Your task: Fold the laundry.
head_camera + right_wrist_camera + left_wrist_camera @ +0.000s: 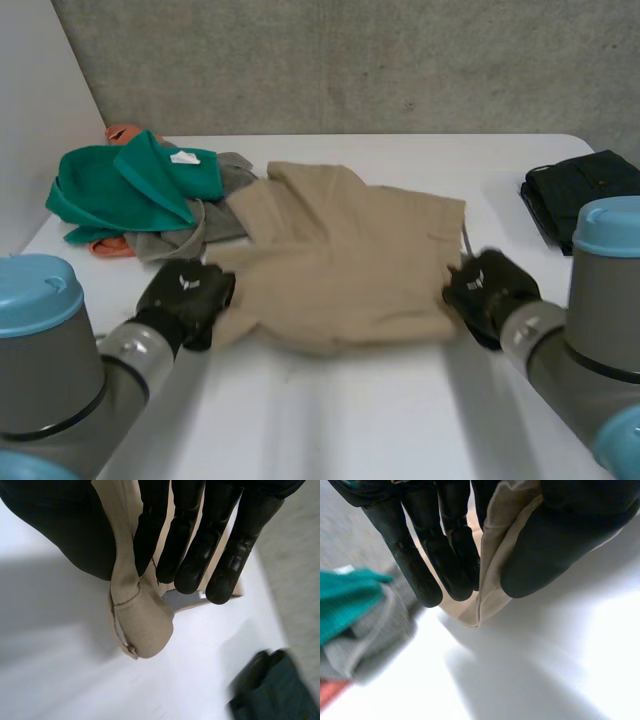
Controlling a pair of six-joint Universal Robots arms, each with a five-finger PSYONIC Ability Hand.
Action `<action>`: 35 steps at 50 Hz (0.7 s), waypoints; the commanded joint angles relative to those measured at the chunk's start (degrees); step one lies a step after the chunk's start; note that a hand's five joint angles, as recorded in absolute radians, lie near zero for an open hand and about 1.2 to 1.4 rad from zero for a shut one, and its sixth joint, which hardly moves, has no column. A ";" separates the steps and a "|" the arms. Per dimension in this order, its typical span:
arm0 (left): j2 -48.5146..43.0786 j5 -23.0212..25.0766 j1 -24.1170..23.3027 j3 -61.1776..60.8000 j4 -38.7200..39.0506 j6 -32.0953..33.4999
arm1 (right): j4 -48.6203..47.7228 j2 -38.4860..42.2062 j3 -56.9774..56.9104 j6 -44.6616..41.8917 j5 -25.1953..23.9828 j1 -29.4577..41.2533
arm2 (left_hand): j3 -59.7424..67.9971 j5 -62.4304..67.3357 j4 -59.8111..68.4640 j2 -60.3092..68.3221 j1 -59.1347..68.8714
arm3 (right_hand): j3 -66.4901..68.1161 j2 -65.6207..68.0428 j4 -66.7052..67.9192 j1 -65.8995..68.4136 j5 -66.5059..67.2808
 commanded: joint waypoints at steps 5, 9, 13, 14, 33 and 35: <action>2.78 -0.16 -0.39 -2.54 -16.69 0.86 | 12.26 -2.51 6.65 -3.98 -0.51 -2.79 | 11.47 12.44 11.09 11.11 14.36 | 11.98 12.67 11.73 22.63 12.94; 5.15 -0.16 -1.45 -3.34 -22.40 2.09 | 13.14 -4.08 8.50 -4.51 -0.51 -2.79 | 11.47 12.44 11.09 11.11 14.36 | 11.98 12.67 11.73 22.63 12.94; 7.70 0.11 -3.91 -2.81 -28.38 3.85 | 13.67 -6.89 10.34 -6.44 -0.51 -3.40 | 11.47 12.44 11.09 11.11 14.36 | 11.98 12.67 11.73 22.63 12.94; 8.40 0.11 -4.69 -2.64 -29.52 4.11 | 13.67 -7.16 10.61 -6.88 -0.60 -3.66 | 11.47 12.44 11.09 11.11 14.36 | 11.98 12.67 11.73 22.63 12.94; 4.99 -0.33 -4.79 6.68 -7.42 3.76 | 5.86 -7.87 5.35 -6.62 -1.74 -5.07 | 11.47 12.44 11.09 11.11 14.36 | 11.98 12.67 11.73 22.63 12.94; 3.58 -0.42 -4.79 7.47 -3.53 4.03 | 3.66 -7.78 4.20 -6.53 -1.74 -4.90 | 11.47 12.44 11.09 11.11 14.36 | 11.98 12.67 11.73 22.63 12.94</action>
